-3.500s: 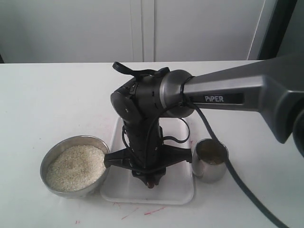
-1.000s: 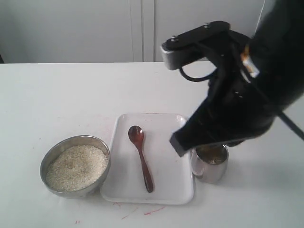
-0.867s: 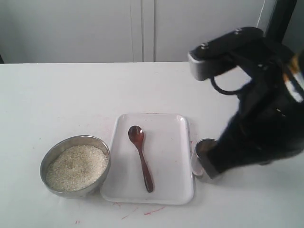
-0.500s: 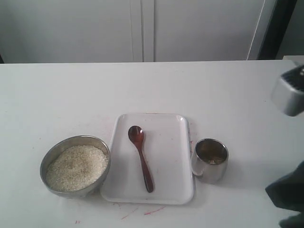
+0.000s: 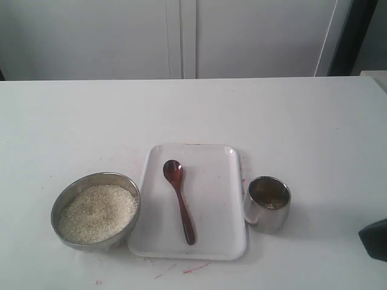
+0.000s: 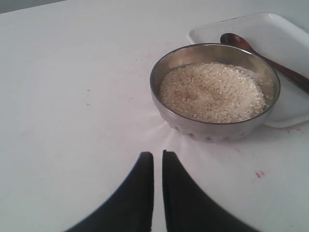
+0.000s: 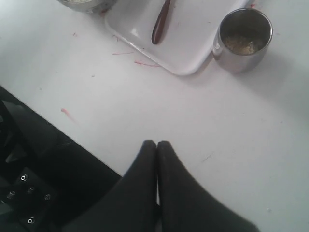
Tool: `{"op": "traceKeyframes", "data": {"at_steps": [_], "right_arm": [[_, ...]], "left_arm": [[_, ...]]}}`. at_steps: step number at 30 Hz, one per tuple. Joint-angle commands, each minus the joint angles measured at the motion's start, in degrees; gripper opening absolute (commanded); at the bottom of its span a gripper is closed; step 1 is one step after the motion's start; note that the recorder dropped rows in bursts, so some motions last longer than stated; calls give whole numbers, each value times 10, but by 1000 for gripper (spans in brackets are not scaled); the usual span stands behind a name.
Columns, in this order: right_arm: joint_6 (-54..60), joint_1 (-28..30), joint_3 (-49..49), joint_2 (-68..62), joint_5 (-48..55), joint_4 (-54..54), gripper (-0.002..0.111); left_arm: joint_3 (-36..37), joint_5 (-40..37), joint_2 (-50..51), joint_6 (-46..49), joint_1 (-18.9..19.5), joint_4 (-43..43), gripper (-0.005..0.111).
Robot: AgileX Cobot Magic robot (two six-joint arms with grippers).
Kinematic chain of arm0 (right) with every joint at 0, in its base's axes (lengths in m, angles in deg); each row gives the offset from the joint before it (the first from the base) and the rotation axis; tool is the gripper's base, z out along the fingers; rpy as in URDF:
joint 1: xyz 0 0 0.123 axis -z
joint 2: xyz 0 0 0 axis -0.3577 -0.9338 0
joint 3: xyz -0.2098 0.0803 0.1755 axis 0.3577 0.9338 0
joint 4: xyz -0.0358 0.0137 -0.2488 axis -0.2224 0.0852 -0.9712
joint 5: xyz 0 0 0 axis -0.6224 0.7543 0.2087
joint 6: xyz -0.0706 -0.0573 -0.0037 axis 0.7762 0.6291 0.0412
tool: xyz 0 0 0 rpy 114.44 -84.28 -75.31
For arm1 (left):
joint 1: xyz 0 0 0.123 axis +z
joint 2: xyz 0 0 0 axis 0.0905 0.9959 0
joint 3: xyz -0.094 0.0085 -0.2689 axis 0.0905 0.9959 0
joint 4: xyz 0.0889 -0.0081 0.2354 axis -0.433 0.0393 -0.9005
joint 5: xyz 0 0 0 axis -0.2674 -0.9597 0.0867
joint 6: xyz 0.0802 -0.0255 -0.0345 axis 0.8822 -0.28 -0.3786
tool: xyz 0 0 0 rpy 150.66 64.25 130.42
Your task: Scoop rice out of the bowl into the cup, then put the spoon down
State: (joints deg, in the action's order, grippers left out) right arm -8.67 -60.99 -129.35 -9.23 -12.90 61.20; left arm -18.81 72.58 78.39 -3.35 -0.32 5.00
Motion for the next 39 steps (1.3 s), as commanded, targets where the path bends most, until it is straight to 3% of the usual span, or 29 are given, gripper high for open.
{"op": "traceKeyframes", "data": {"at_steps": [1, 9, 15, 19, 24, 31, 35, 39], "right_arm": [[2, 1, 1, 3, -8, 0, 0], [3, 1, 1, 3, -52, -37, 0], [3, 3, 50, 3, -335, -133, 0], [3, 29, 111, 5, -488, -139, 0], [-13, 120, 210, 44, -594, -123, 0], [-29, 230, 300, 165, -608, -74, 0], [-29, 331, 356, 264, -623, -69, 0], [-27, 367, 389, 313, -617, -76, 0]], "left_arm": [[-4, -1, 1, -1, -4, 6, 14], [-4, -1, 1, -1, -4, 6, 14], [-4, -1, 1, -1, -4, 6, 14], [-4, -1, 1, -1, -4, 6, 14], [-4, -1, 1, -1, -4, 6, 14], [-4, -1, 1, -1, -4, 6, 14], [-4, -1, 1, -1, -4, 6, 14], [-4, -1, 1, -1, -4, 6, 14]]}}
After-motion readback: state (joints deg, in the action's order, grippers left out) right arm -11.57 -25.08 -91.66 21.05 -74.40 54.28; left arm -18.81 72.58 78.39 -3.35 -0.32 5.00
